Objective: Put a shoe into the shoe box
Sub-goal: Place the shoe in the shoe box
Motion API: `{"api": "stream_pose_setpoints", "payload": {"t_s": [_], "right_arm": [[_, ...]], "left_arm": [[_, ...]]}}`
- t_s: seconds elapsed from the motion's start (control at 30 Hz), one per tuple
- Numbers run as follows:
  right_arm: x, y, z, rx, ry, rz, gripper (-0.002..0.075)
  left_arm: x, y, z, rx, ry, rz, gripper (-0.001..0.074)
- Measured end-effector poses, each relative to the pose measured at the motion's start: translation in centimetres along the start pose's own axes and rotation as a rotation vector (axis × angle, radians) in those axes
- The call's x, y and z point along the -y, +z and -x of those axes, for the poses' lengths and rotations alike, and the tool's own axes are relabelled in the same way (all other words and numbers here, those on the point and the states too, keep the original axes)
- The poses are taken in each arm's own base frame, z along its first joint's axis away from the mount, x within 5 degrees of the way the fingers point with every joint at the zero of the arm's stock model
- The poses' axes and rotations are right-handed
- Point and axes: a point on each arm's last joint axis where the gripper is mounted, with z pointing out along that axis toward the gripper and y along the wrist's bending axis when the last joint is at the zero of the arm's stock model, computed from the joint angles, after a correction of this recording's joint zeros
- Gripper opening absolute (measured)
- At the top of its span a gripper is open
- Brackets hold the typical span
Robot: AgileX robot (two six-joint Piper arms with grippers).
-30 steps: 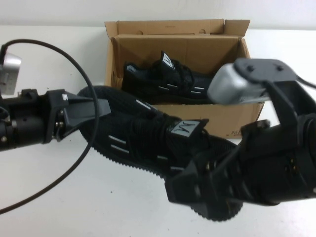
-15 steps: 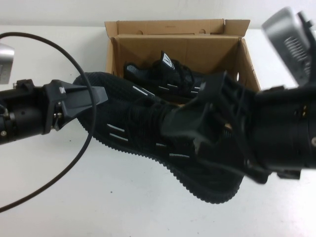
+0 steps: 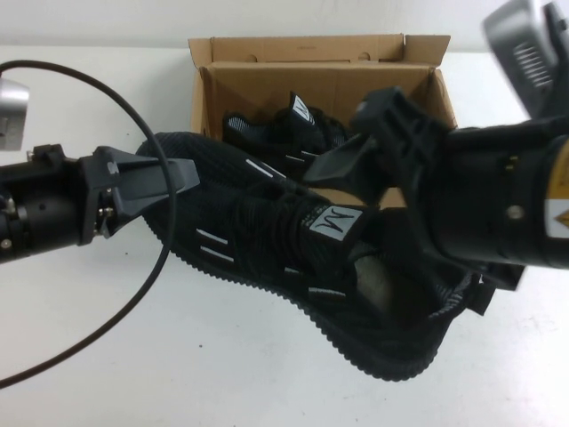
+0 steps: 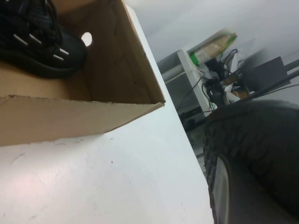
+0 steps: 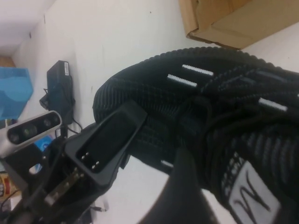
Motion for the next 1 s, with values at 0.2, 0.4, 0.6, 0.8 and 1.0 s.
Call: {"api": "stream_pose_setpoints", "payload": {"t_s": [0.2,0.4,0.6,0.8,1.0], "right_arm": [[-0.1,2.0,-0.1,-0.001,-0.01,-0.012,0.0484],[-0.4,3.5,-0.2,0.002,-0.014,0.017,0.0459],[-0.6,3.7,-0.1,0.005,-0.008,0.045,0.0193],[-0.7,3.7,-0.1,0.002,-0.009,0.051,0.0008],[-0.7,3.7,-0.1,0.003,-0.033,0.051,0.0001]], "left_arm": [[0.0,0.0,0.0,-0.002,0.001,-0.004,0.012],[-0.3,-0.1,0.2,0.013,0.0,0.019,0.012],[-0.3,-0.1,0.3,0.024,-0.006,0.023,0.0118],[-0.2,-0.1,0.2,0.016,-0.005,0.013,0.0118],[-0.2,-0.1,0.2,0.014,-0.005,0.008,0.0164]]}}
